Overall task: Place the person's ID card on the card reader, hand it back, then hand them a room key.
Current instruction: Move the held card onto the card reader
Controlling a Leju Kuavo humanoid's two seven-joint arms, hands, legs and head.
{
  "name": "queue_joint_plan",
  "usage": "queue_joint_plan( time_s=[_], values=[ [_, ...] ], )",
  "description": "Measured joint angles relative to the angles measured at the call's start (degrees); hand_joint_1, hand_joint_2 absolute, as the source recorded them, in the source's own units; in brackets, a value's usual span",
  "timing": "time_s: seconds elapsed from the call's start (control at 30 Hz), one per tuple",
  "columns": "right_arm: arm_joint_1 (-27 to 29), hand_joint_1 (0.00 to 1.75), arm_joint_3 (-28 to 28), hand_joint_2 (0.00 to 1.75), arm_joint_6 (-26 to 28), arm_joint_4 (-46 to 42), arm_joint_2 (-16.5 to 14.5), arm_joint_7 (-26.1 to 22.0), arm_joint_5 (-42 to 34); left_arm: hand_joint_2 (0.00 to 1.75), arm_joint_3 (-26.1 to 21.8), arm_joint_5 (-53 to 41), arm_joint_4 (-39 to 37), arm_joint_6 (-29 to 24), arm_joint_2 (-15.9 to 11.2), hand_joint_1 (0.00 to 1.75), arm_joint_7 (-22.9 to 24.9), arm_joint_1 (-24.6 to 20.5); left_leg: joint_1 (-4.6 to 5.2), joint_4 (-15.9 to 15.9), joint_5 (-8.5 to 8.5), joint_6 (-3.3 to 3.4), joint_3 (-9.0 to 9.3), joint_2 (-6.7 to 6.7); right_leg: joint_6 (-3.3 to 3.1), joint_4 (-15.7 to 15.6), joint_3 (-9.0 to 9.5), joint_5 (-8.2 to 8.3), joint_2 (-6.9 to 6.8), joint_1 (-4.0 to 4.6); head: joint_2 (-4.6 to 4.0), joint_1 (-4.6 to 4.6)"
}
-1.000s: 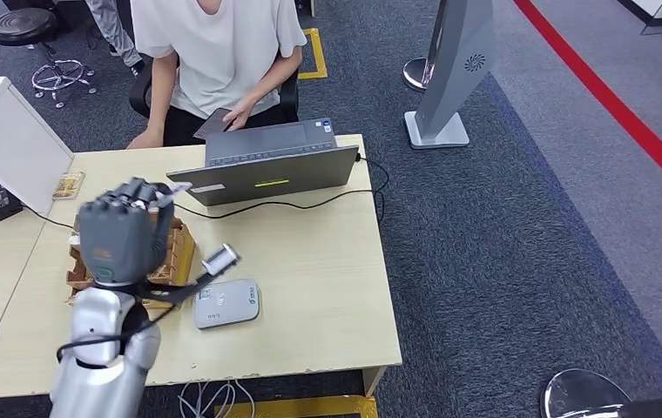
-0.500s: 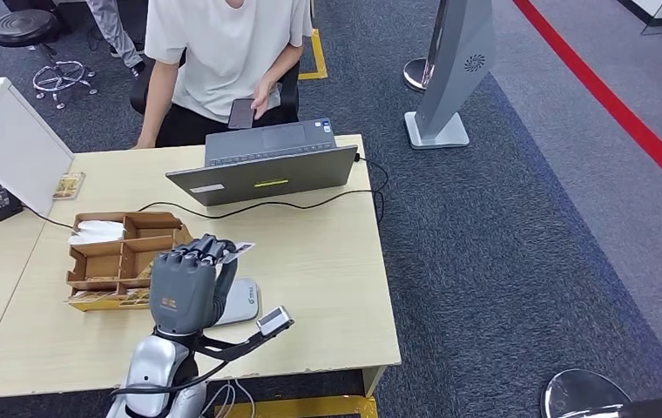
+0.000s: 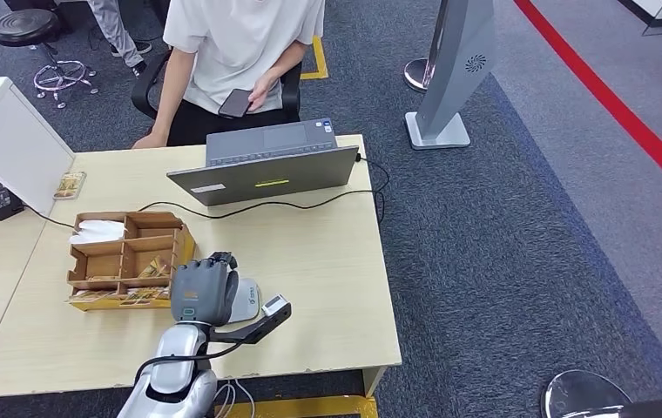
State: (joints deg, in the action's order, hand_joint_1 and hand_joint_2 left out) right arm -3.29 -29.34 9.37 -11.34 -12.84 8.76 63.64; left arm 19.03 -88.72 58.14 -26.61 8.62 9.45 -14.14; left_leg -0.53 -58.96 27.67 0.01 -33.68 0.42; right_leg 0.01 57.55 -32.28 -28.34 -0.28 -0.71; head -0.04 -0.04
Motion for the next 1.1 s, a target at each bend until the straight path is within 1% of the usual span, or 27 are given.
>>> queue_joint_plan(
  time_s=[0.17,0.57,0.63,0.7,0.77,0.9,1.0,1.1],
  values=[
    [0.04,0.00,-0.50,1.75,0.02,0.00,0.01,0.11,0.01,1.75,-0.67,0.00,-3.56,2.01,0.80,1.75,1.00,-1.27,0.00,0.00,0.00,0.00,-0.01,-0.02,0.00,0.00,0.00,0.00,-0.01,0.00,0.00,-0.01],
    [0.03,0.00,-0.83,1.75,0.07,0.00,0.01,0.13,0.73,1.75,-1.93,0.05,-7.14,4.70,1.57,1.75,1.62,-3.27,0.00,0.00,0.00,0.00,0.00,-0.01,0.00,0.00,0.01,0.00,-0.01,0.00,0.00,-0.01],
    [0.03,0.00,-0.99,1.75,0.09,0.00,0.01,0.08,0.84,1.75,-1.97,0.05,-7.42,3.35,1.60,1.75,1.53,-3.44,0.00,0.00,0.00,0.00,0.00,-0.01,0.00,0.01,0.01,0.00,-0.01,0.00,0.00,-0.01],
    [0.05,0.00,-1.13,1.75,0.11,0.00,0.00,0.06,0.97,1.75,-1.98,0.02,-6.89,-0.64,1.57,1.75,0.95,-3.23,0.00,0.00,0.00,0.00,-0.01,-0.01,0.00,0.01,0.01,0.00,-0.01,0.00,0.00,-0.01],
    [0.05,0.00,-1.24,1.75,0.12,0.00,-0.01,0.05,1.05,1.75,-1.98,-0.01,-5.21,-5.04,1.55,1.75,0.28,-2.93,0.00,0.00,0.00,0.00,-0.01,-0.03,0.00,0.01,0.01,0.00,-0.02,0.00,0.00,-0.01],
    [0.05,0.00,-1.54,1.75,0.10,0.00,-0.01,-0.07,1.73,1.75,-1.88,-0.02,0.03,-10.18,0.76,1.75,0.37,-1.85,-0.01,0.00,0.00,0.00,-0.02,0.00,0.00,0.01,0.01,0.00,0.00,0.01,0.00,-0.01],
    [0.10,0.00,-1.56,1.75,0.02,0.02,-0.01,-0.18,2.70,1.75,-1.37,-0.03,8.74,-12.81,-1.72,1.75,1.04,-1.05,-0.03,0.00,0.00,0.00,-0.01,-0.01,0.00,0.01,-0.02,-0.01,-0.02,0.03,0.00,-0.01],
    [0.04,0.00,-1.56,1.75,-0.16,0.04,-0.01,-0.36,3.20,1.75,-1.07,-0.04,15.63,-13.07,-4.56,1.75,1.56,-2.46,-0.06,0.01,-0.04,-0.04,0.00,-0.06,-0.01,0.02,-0.01,-0.01,-0.08,0.06,0.00,-0.02]
  ],
)
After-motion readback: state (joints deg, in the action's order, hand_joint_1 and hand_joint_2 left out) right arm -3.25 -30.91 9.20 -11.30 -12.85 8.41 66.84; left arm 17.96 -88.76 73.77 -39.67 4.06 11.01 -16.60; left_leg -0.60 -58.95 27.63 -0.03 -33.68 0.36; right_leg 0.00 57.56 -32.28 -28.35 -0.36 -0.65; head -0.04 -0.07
